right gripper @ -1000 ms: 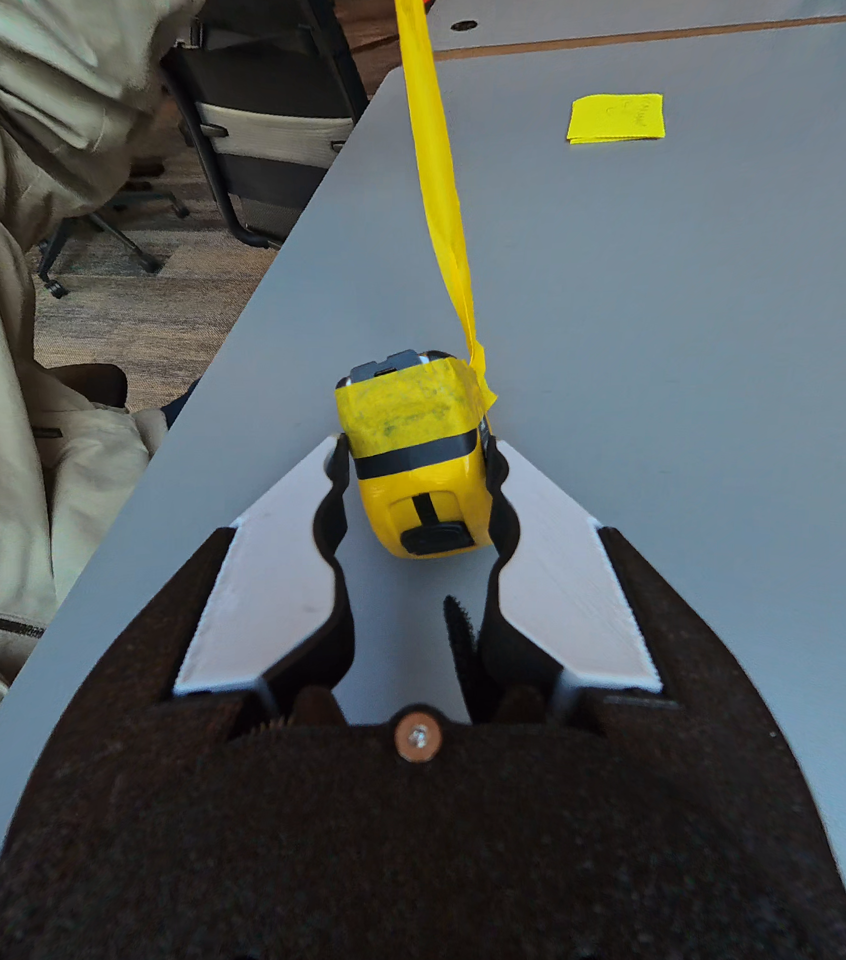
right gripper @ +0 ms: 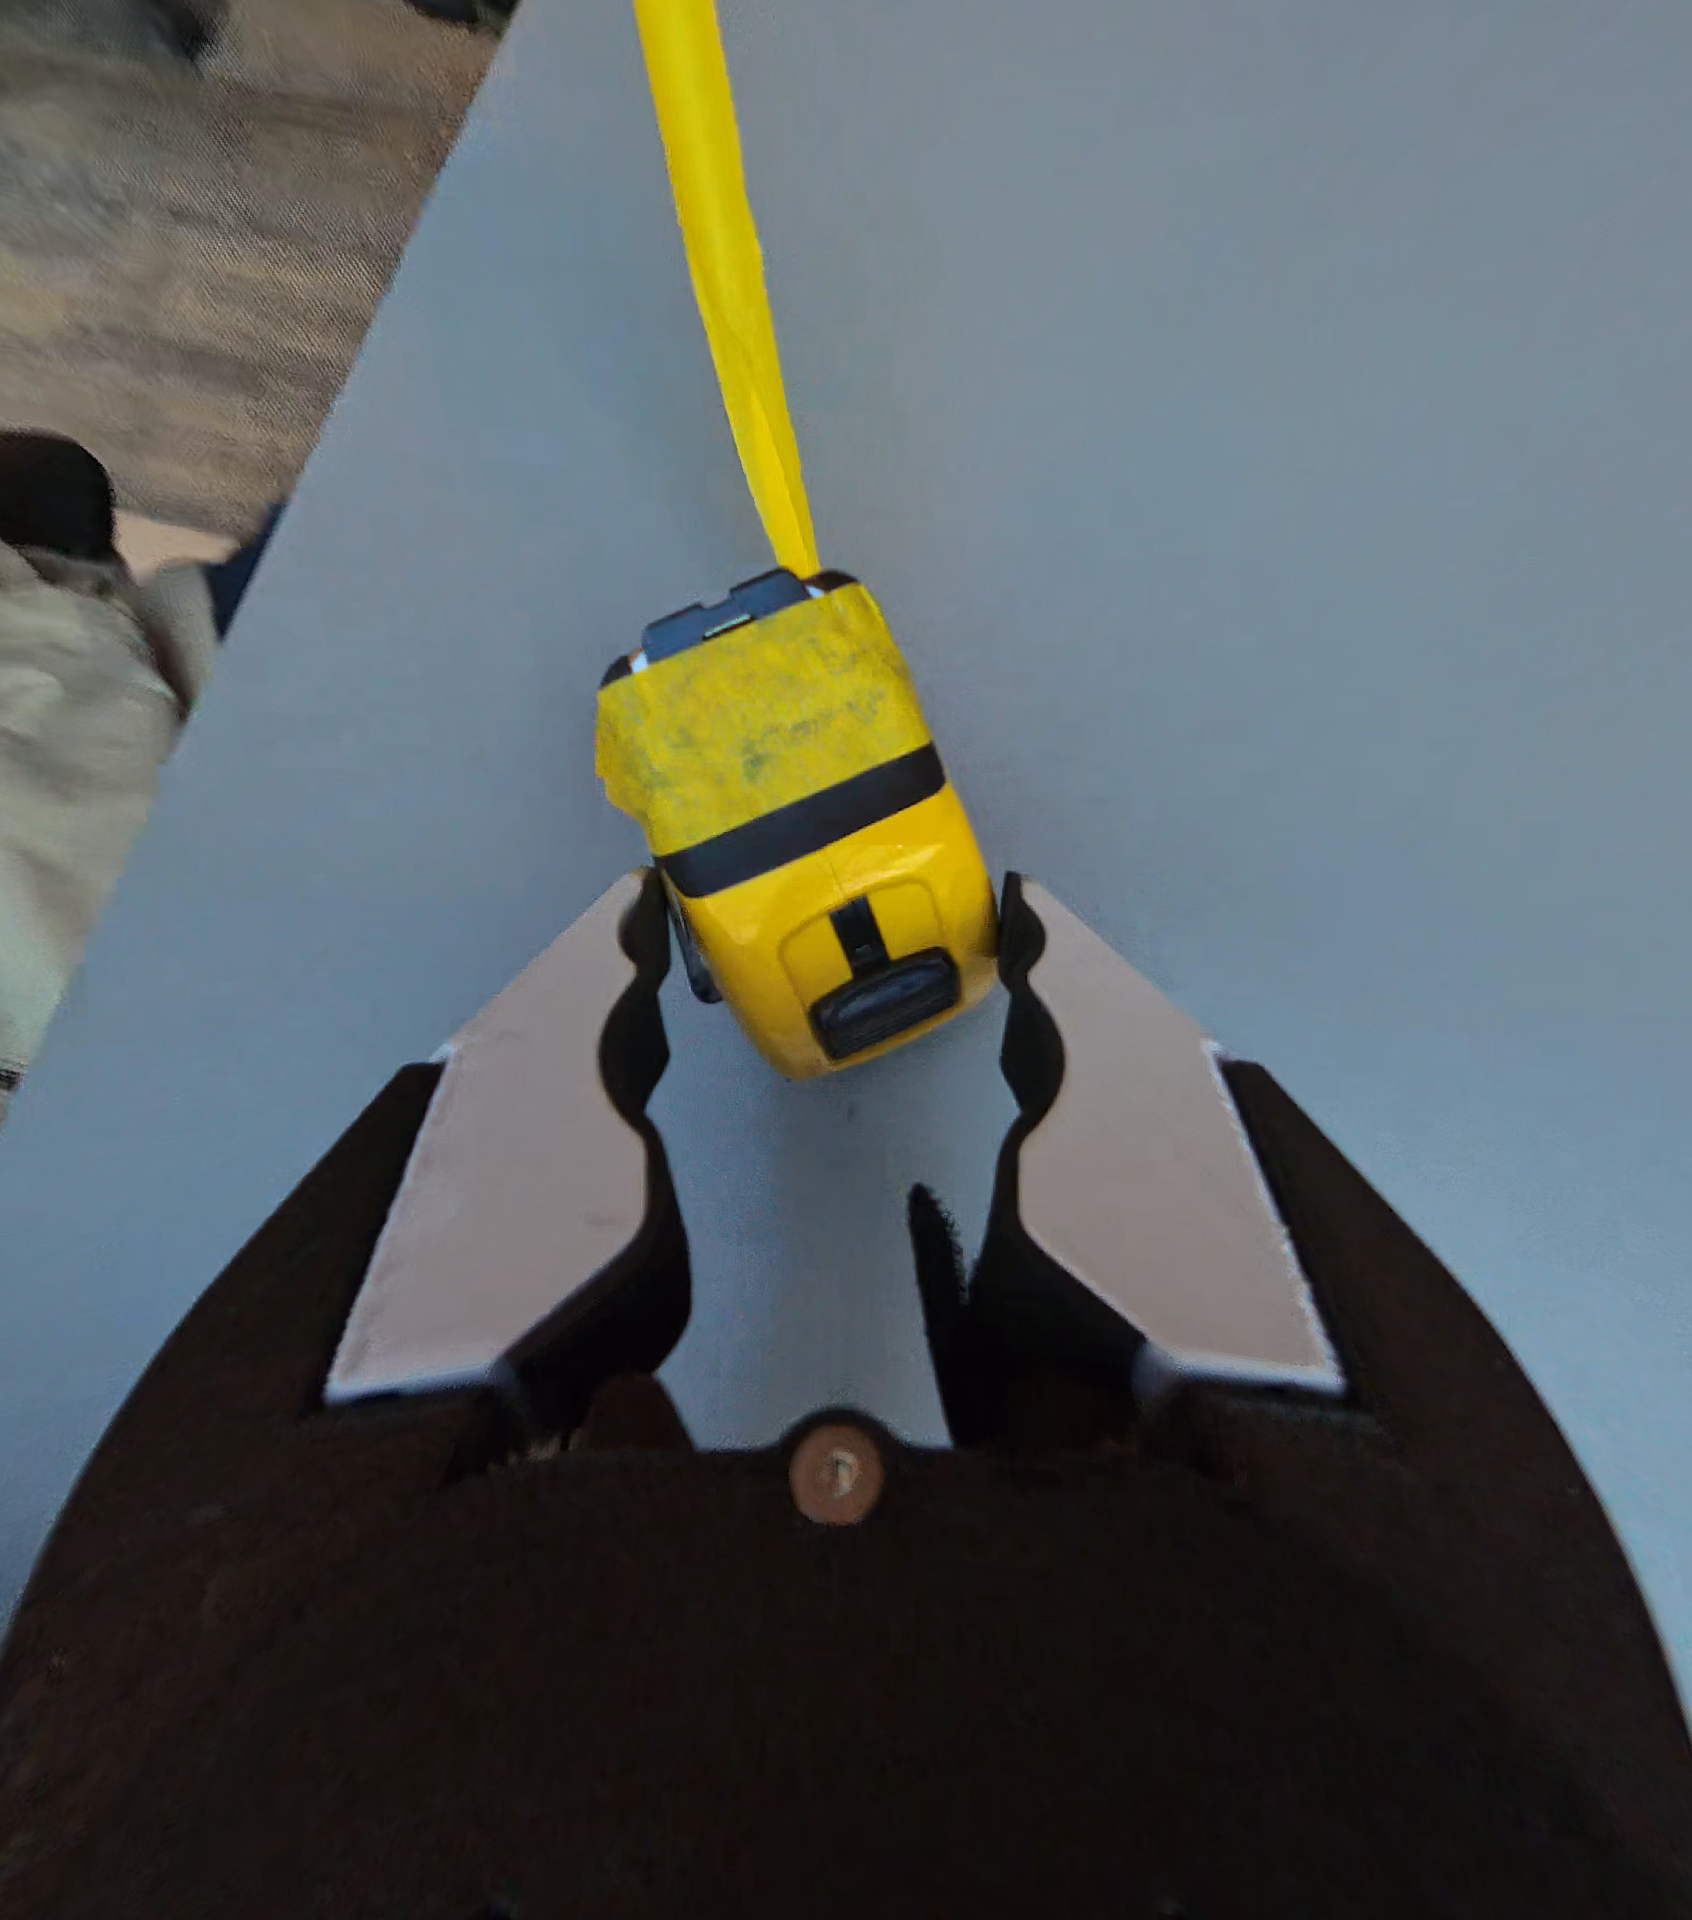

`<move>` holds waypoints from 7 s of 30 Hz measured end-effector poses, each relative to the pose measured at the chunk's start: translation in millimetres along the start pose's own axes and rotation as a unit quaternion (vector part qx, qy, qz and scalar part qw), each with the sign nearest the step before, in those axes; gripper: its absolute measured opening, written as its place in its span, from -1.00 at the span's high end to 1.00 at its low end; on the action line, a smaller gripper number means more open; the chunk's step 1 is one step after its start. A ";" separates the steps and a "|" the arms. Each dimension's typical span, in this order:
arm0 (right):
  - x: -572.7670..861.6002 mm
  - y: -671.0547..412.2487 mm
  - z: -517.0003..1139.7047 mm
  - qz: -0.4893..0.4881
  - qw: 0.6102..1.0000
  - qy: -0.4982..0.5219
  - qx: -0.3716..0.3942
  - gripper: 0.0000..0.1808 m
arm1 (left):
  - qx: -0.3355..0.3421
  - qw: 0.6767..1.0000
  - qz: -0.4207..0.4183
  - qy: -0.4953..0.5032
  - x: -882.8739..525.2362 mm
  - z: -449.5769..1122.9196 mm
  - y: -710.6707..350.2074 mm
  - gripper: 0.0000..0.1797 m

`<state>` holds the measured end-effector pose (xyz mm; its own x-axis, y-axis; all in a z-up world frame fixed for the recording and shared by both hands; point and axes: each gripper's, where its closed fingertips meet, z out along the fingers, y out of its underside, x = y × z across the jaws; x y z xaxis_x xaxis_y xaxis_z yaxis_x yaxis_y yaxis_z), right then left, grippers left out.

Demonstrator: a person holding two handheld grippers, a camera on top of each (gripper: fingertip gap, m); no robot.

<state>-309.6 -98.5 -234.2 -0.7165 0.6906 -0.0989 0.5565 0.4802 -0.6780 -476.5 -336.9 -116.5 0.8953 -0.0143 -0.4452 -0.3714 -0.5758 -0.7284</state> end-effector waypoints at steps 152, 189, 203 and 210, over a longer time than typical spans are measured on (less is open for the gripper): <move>4.9 23.0 -97.0 0.110 0.967 0.198 0.121 0.48 | 0.089 0.916 0.170 0.353 192.1 212.2 -206.0 1.00; -62.4 19.5 4.4 -0.160 0.956 0.247 0.020 0.34 | 0.126 0.955 -0.243 0.114 -61.8 175.2 -102.7 1.00; -38.4 75.8 -52.2 -0.041 0.966 0.253 -0.037 0.35 | 0.021 0.954 0.085 0.287 110.0 192.2 -155.8 0.99; -42.6 87.4 -63.5 -0.011 0.970 0.243 -0.007 0.35 | 0.038 0.968 0.038 0.244 90.8 231.6 -207.4 0.38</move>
<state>-203.7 -51.6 -243.0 -0.4476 0.8515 0.2733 0.5507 0.5032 -0.6659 -375.1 -29.4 -126.5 0.8679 -0.4486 -0.2135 -0.4408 -0.4971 -0.7474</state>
